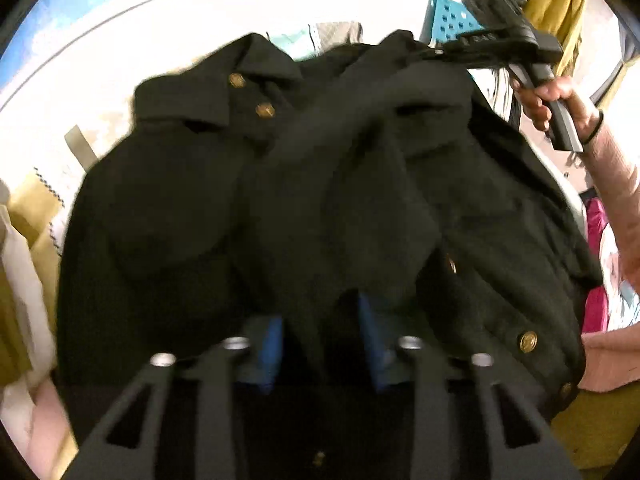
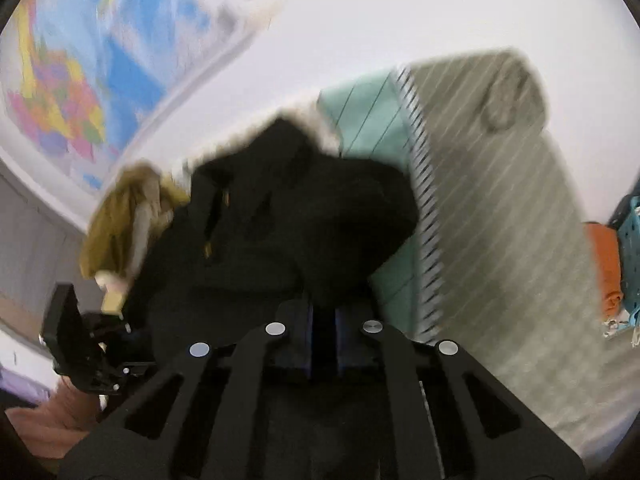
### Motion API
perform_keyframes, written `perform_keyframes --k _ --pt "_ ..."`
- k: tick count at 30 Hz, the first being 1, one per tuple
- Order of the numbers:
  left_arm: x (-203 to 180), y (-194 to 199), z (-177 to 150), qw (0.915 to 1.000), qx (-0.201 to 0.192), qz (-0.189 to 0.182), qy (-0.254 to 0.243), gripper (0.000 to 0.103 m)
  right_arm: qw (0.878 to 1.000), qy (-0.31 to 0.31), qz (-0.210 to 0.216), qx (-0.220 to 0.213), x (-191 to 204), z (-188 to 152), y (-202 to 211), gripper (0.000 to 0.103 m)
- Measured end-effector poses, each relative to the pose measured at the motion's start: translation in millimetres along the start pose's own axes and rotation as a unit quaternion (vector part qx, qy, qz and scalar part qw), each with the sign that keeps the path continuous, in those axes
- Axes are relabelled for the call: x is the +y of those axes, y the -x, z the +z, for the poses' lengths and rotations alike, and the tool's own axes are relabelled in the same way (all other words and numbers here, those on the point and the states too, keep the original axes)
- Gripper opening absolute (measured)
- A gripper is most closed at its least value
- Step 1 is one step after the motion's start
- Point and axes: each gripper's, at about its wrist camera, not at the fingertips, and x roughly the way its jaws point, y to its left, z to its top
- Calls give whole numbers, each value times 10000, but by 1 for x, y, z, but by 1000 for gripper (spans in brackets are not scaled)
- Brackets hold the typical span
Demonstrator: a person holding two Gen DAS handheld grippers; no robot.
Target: Fold large clothes
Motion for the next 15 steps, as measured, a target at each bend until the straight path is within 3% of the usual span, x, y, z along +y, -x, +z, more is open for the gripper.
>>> perform_keyframes --k 2,4,6,7,9,11,13,15 --pt "15 10 8 9994 -184 284 104 32 9988 -376 13 -320 -16 5 16 7" --pt "34 16 16 9972 -276 583 365 49 9971 -678 -70 -343 -37 5 18 6" --pt "48 19 18 9970 -314 479 518 53 9962 -795 -342 -109 -45 1 2 8" --pt "50 21 17 9976 -339 252 550 64 9952 -849 -490 -35 -48 -1 -4 12" --pt "42 24 12 9984 -332 -17 454 82 9929 -897 -770 -100 -51 -5 -7 31" --pt "25 21 3 9994 -246 -149 201 84 9918 -839 -902 -353 -44 -10 6 59" --pt "9 11 -7 10000 5 -63 2 88 9917 -577 -918 -698 -30 -16 27 75" --pt "-4 2 -15 9997 178 -48 -156 88 9939 -94 -728 -823 -9 -22 42 75"
